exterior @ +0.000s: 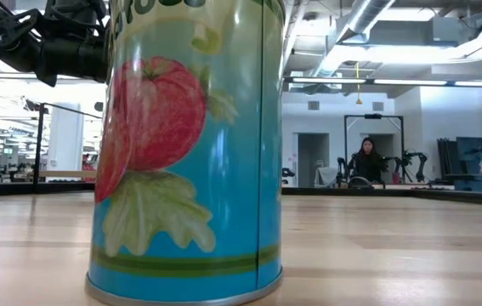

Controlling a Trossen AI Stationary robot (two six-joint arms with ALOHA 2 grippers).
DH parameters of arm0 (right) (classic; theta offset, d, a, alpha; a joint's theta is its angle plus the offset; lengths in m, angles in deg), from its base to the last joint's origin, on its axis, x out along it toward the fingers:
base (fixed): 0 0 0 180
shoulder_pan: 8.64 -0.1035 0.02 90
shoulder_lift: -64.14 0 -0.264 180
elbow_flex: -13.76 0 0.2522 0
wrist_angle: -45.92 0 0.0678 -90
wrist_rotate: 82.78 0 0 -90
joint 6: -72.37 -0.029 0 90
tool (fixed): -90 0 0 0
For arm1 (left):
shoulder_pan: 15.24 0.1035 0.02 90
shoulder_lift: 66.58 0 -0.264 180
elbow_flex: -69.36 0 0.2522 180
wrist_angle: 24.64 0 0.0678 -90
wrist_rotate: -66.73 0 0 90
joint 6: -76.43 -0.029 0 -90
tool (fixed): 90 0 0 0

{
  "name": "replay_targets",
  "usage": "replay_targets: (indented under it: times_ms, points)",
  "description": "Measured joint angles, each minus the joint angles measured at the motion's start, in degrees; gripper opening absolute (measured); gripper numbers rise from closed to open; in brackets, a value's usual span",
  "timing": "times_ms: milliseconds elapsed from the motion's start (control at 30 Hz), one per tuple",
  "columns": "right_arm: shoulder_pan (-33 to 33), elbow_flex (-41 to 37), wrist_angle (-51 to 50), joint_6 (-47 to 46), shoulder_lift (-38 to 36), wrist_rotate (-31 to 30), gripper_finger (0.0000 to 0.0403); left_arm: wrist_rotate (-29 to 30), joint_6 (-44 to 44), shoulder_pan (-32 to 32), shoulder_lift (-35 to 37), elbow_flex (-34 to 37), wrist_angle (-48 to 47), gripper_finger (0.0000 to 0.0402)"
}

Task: Pick and place cans onto a shelf
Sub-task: Align the canned corn with the other canned corn on the shelf

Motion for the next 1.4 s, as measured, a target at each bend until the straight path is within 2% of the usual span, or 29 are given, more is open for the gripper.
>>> replay_targets:
  times_ms: [133, 233, 467, 667, 867, 933, 1033, 1233, 1400]
  points:
    - [1.98, -0.08, -0.90, 5.81, -0.36, -0.07, 0.0054, 0.04, 0.00, 0.00, 0.00, 0.00, -0.09, 0.0000]
    - [4.25, 0.50, -3.33, 12.10, -1.42, -2.43, 0.0013, 0.47, 0.00, 0.00, 0.00, 0.00, -0.49, 0.0000]
    - [11.90, 6.22, -12.25, 26.59, -5.52, -11.68, 0.0008, 1.76, 0.00, 0.00, 0.02, 0.00, -0.48, 0.0000]
    - [23.65, 13.10, -12.26, 50.11, -4.74, -23.03, 0.0010, 2.72, -0.11, 0.06, 0.17, 0.00, -0.50, 0.0000]
    - [33.42, 19.14, 0.64, 81.48, 2.45, -25.58, 0.0009, 2.75, -0.31, 2.37, 0.17, -0.02, -3.60, 0.0000]
    - [35.21, 21.81, 4.65, 91.43, 5.18, -25.26, 0.0009, 2.72, -0.10, 3.40, 0.67, -0.02, -5.82, 0.0000]
    - [36.40, 27.44, 5.34, 104.15, 10.87, -25.06, 0.0009, 2.71, 0.04, 4.39, 1.10, -0.11, -7.76, 0.0000]
    - [35.75, 38.26, 4.07, 123.12, 20.60, -24.88, 0.0009, 2.55, 0.05, 4.89, 3.32, -0.03, -10.76, 0.0000]
    - [35.22, 43.20, 3.55, 133.97, 26.35, -24.82, 0.0009, 2.25, -0.17, 4.87, 5.02, -0.04, -12.50, 0.0000]
